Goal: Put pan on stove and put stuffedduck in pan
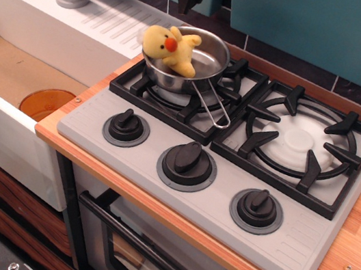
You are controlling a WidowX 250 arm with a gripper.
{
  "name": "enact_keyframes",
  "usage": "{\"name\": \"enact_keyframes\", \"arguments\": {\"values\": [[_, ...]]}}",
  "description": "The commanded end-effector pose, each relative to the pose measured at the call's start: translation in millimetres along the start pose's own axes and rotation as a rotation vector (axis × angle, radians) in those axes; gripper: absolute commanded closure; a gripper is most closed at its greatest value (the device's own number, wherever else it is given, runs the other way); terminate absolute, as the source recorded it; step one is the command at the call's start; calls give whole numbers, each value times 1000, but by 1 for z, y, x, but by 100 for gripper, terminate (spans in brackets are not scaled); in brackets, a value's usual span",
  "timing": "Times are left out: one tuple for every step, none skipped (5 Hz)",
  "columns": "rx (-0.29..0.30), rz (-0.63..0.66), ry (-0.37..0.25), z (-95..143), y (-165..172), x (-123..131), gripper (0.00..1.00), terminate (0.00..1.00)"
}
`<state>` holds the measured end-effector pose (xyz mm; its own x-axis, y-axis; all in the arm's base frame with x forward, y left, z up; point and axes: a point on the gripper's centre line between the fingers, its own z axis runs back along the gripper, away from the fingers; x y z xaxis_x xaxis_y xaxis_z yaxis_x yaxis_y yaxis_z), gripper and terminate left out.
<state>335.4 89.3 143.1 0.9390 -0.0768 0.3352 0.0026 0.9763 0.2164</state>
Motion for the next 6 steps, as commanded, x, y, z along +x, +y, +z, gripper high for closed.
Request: {"name": "enact_keyframes", "arguments": {"values": [[11, 3, -42, 10, 6, 16, 0, 0], [7, 0, -41, 8, 6, 15, 0, 0], [6, -1, -45, 6, 6, 14, 0, 0], [10, 2, -44, 7, 5, 14, 0, 0], [17, 3, -36, 12, 3, 15, 0, 0], [20, 4, -23, 15, 2, 17, 0, 0]]}}
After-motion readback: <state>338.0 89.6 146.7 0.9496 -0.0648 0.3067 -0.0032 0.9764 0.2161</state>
